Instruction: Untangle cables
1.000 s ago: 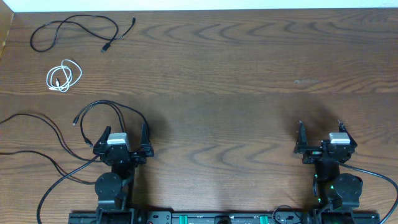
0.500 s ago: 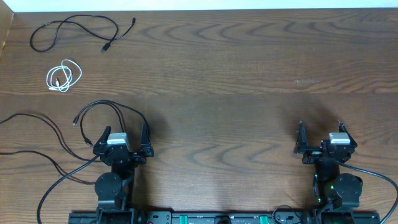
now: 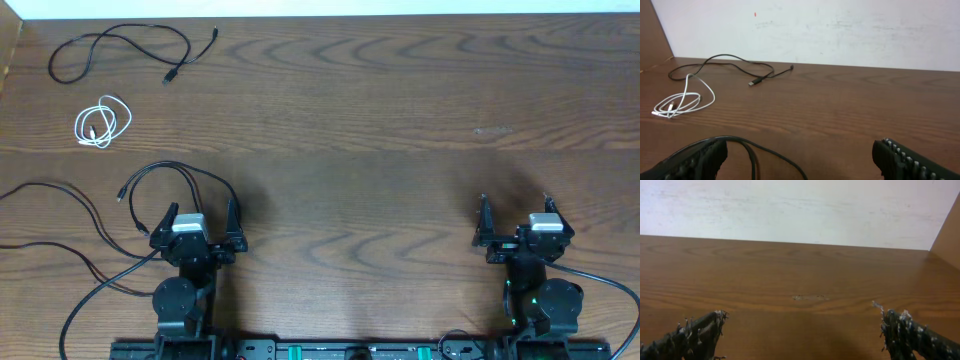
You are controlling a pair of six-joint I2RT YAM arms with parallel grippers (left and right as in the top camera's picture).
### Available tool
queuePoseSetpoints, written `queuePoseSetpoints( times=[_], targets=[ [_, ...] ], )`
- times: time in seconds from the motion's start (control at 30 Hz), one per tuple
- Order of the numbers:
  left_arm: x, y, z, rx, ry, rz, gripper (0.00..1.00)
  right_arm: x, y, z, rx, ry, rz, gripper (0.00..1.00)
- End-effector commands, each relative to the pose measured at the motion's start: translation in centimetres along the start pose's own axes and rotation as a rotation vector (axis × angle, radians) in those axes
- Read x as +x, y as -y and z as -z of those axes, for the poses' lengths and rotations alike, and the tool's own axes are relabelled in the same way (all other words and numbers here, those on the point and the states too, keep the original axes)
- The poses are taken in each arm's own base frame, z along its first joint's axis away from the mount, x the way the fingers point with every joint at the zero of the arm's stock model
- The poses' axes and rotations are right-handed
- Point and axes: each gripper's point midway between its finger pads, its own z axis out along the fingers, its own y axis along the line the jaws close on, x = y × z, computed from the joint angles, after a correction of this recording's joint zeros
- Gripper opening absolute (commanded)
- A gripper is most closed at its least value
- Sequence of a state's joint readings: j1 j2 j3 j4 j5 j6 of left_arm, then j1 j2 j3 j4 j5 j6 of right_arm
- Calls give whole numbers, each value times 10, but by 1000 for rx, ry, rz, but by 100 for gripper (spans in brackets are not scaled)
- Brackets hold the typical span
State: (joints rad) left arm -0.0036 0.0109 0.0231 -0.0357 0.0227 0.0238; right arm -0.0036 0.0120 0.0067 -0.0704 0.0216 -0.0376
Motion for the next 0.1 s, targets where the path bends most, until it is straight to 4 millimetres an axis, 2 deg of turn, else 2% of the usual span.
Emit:
queuePoseSetpoints(
  times=[0.0,0.07],
  targets=[
    [17,-7,-1,-40,-48,-11,98,0,-2,0,-6,0,12,99],
    [17,-7,-1,-40,-48,-11,98,0,-2,0,-6,0,12,99]
  ],
)
